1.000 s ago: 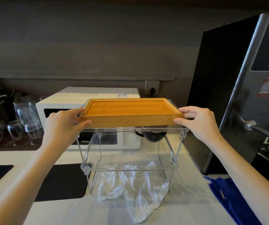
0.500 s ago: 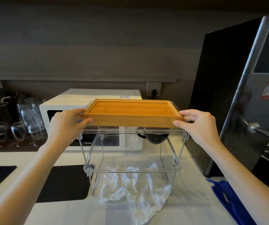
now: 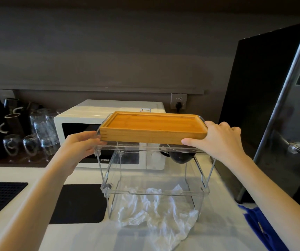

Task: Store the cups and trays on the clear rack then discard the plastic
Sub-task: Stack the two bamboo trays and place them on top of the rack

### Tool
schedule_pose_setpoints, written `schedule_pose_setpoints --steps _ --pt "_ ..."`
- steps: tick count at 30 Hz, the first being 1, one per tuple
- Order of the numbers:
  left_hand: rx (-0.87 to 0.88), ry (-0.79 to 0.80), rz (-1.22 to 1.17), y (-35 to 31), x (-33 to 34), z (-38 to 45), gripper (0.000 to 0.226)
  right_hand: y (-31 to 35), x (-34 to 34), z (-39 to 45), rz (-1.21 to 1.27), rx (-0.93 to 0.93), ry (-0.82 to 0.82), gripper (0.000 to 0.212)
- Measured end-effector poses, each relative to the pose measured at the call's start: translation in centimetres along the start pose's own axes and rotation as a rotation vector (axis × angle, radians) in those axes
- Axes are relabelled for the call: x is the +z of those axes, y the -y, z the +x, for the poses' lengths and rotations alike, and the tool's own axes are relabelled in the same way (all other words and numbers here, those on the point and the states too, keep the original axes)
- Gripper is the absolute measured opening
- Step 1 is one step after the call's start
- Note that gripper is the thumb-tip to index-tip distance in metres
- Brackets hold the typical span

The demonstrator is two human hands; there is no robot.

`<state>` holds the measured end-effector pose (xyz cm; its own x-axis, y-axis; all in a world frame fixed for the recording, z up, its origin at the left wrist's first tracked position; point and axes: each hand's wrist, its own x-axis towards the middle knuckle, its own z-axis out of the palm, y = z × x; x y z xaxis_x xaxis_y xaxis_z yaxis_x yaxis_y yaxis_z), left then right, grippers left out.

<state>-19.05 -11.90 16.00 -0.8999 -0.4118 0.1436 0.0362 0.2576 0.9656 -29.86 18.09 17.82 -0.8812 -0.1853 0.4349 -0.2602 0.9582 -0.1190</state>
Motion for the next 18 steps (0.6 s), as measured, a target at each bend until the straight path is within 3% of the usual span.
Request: schedule_pose_setpoints --steps 18 --pt "-0.006 0.074 -0.060 0.1 -0.7 0.3 0.026 0.7 1.2 2.2 0.166 0.003 0.003 0.073"
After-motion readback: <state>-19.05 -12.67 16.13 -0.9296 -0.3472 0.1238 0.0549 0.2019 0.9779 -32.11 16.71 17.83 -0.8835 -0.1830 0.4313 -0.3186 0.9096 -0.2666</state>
